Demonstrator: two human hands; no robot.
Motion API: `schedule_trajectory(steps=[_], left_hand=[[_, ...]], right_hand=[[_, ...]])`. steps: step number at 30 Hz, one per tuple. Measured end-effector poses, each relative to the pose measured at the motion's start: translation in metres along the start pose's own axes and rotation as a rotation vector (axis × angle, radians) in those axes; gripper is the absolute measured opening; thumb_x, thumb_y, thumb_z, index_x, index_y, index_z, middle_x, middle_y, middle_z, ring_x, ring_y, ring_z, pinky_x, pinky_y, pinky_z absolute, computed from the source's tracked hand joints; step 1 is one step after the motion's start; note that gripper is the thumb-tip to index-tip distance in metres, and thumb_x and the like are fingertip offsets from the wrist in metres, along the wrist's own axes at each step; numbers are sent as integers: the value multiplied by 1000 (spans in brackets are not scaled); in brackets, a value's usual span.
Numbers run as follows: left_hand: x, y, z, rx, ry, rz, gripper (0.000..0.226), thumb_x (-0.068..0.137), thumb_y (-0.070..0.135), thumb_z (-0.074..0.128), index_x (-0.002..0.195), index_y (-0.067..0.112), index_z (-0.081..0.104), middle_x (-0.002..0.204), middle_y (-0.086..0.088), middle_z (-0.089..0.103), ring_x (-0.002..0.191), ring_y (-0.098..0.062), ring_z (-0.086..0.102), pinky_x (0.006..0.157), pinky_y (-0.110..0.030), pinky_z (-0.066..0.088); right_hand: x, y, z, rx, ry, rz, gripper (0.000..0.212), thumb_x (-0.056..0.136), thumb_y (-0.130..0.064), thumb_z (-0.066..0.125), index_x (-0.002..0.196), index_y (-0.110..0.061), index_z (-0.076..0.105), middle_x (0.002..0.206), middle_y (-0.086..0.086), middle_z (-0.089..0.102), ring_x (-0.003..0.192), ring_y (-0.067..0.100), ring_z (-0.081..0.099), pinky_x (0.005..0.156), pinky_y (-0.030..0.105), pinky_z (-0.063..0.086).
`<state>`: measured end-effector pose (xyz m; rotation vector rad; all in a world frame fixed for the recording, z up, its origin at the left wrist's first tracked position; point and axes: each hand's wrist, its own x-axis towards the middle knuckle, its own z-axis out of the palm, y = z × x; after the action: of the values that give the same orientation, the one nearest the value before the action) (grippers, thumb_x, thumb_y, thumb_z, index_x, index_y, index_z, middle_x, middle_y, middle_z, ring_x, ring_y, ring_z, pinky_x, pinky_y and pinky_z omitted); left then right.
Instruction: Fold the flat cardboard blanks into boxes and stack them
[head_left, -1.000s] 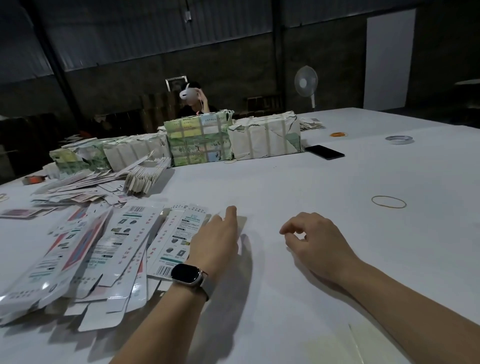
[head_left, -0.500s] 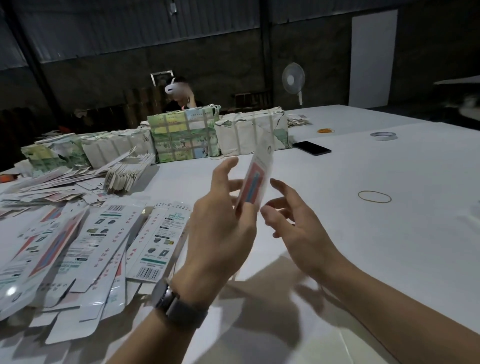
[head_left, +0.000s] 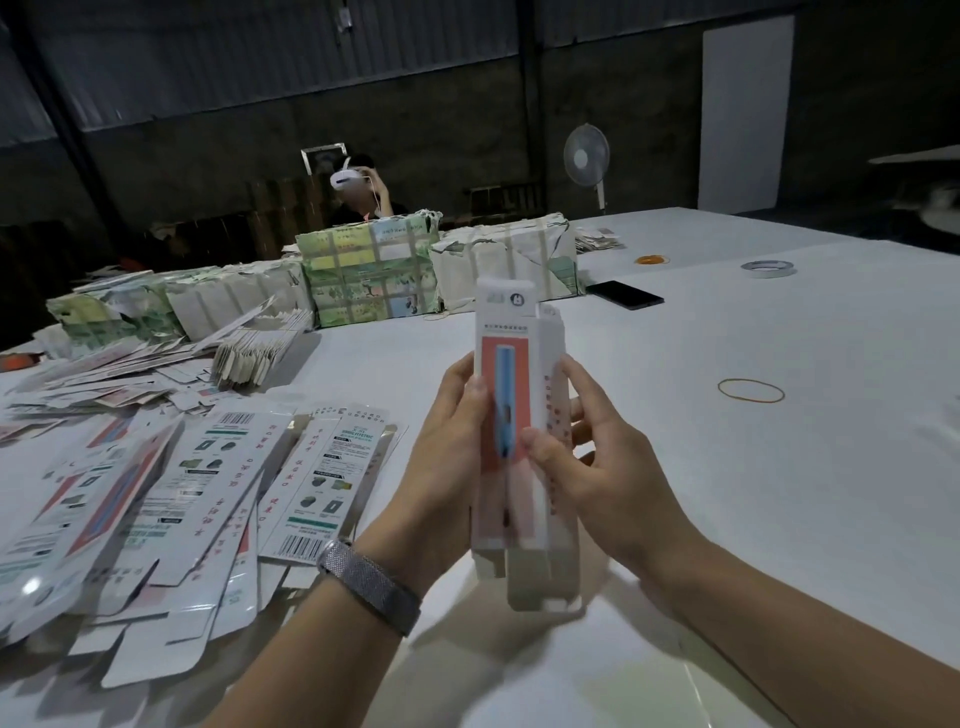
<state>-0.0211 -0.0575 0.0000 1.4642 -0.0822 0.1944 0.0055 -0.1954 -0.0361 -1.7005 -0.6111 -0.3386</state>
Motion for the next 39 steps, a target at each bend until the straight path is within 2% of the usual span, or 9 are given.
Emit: schedule_trajectory(steps=[5,11,13,17,20,24,30,35,39], left_hand=[[4,-22,3,130,75,-9,28,109,33,41,135,37,46,99,12,76,90,-10,75,76,-33,60],[1,-26,16,-95,-78,-102,45,94,67,44,107,38,76,119,-2,73,113,-25,70,97,-48,54],[1,-27,19,-133,-52,-94,41,94,61,45,96,38,79,112,-9,74,106,-27,72,91,-46,57],[3,-30,11,-113,-20,-2,31,105,36,44,122,20,64,104,-10,76,92,-25,75,70,-35,61],[4,-32,5,-42,-46,31,28,106,34,44,126,21,59,107,-8,76,94,-27,76,70,-37,62],[7,-34,2,28,-2,56,35,105,43,44,123,19,62,104,-12,76,90,-32,75,71,-40,62],[10,-35,0,59,22,94,50,92,56,47,120,18,62,105,-17,73,92,-39,72,81,-63,58],[12,-41,-2,163,6,167,40,97,53,44,125,24,46,93,11,76,79,-15,76,61,-24,58],[10,-37,-1,212,74,245,44,97,52,44,134,30,38,98,15,76,83,-13,76,63,-24,58]], right_hand=[[-5,2,6,-98,-9,-69,65,91,-54,48,151,-47,25,106,-15,68,87,6,66,76,22,55],[-5,6,10,116,-64,-78,42,94,-45,49,134,-55,44,112,-13,52,107,1,59,79,18,54],[-4,7,11,119,-66,-66,38,94,-41,49,129,-55,49,118,-7,51,109,1,59,87,19,52],[-2,10,8,118,-35,-1,47,92,-44,57,134,-58,45,120,-20,52,109,-2,58,87,22,53],[3,10,4,170,18,60,44,95,-37,61,122,-65,42,109,-28,60,101,3,64,82,31,59],[8,5,-1,341,-19,143,41,101,-19,54,119,-56,55,99,-2,71,87,16,73,71,31,61],[8,3,-1,480,-91,195,41,100,-15,55,120,-49,61,105,30,66,85,28,70,78,47,59],[6,5,-2,397,-84,148,47,101,-15,54,130,-52,51,86,13,71,78,24,73,67,34,60],[4,2,-4,332,-124,97,50,101,-20,55,141,-48,46,89,9,70,84,24,73,72,35,61]])
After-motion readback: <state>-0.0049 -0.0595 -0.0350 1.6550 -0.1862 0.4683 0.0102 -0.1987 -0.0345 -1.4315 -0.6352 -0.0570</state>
